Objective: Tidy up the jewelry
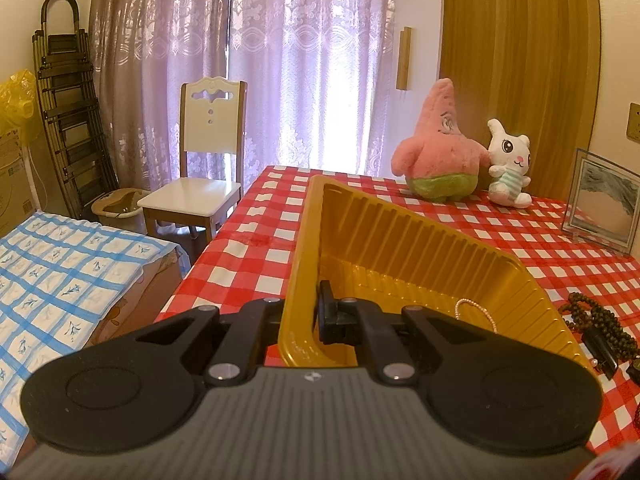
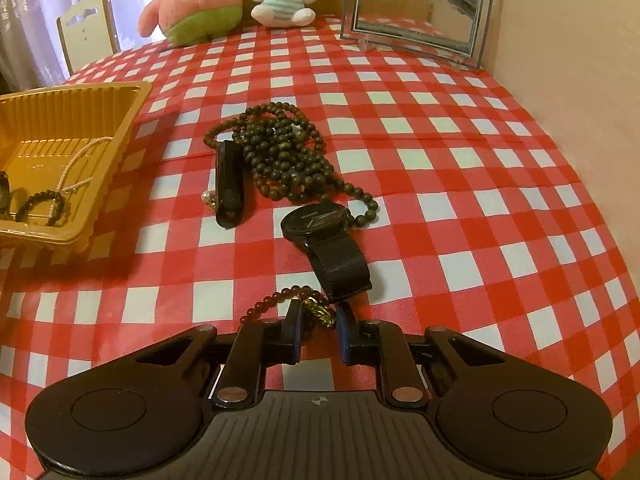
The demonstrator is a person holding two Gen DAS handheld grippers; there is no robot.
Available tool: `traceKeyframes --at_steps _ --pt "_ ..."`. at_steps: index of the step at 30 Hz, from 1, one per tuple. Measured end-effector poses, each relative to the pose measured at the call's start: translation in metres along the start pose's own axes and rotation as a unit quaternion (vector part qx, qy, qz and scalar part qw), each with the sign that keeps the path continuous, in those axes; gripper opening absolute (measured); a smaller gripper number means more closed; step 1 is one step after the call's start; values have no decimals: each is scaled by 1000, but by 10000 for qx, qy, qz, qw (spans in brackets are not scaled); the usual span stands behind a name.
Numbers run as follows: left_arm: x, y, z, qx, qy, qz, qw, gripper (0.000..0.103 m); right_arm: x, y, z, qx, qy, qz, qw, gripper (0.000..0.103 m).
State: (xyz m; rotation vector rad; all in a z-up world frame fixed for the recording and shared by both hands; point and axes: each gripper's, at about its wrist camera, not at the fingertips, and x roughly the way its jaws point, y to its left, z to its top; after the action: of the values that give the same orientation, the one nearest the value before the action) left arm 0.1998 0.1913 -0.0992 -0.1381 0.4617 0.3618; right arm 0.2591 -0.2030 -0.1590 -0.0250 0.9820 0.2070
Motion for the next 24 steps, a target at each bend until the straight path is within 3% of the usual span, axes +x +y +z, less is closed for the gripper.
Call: traceKeyframes --at_steps 11,13,24 --pt "0 -1 0 2 -2 -2 10000 6 -29 13 8 -132 -201 454 9987 17" --pt "0 -1 0 0 -5 -2 10000 6 -36 17 12 -217 -275 531 9980 6" --pt "-1 -3 0 7 -15 -30 10000 6 -65 28 37 -291 -752 929 9924 6"
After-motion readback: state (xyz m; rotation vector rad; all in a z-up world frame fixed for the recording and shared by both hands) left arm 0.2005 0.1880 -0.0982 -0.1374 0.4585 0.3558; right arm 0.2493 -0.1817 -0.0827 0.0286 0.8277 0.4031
